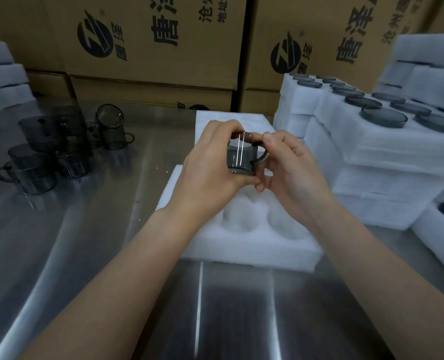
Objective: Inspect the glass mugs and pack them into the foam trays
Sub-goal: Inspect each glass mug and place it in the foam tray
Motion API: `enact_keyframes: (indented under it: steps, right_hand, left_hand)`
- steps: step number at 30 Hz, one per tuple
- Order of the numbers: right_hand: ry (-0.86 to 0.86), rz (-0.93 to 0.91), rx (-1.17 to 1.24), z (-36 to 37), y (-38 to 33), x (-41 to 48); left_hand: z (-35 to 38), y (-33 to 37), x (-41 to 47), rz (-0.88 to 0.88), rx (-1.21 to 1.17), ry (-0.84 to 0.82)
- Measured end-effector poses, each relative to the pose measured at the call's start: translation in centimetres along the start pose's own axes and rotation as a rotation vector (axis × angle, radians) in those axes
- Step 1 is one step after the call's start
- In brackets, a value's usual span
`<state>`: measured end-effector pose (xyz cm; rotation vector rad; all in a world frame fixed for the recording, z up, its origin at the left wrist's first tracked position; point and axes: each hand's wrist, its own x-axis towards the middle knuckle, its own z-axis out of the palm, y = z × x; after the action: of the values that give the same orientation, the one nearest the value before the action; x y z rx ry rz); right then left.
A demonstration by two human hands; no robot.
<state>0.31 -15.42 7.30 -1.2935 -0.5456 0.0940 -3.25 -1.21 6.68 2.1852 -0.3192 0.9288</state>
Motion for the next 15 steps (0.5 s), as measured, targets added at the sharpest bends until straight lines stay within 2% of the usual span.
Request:
enact_keyframes:
  steps: [6,9,15]
  right_hand:
    - [0.035,0.168,0.068,-0.49,-0.20,0.16]
    - [-0.003,0.265,0.034,-0.44,-0.24,0.37]
    - [-0.123,0.227,0.048,-0.35,0.03,0.33]
  left_hand:
    - [0.13,-0.51,-0.18,0.158,0.198,0.101]
    - [0.19,-0.42,-0.17,0.211,0.218,0.151]
    - [0.20,-0.24,-0.06,0.249,0.274,0.176]
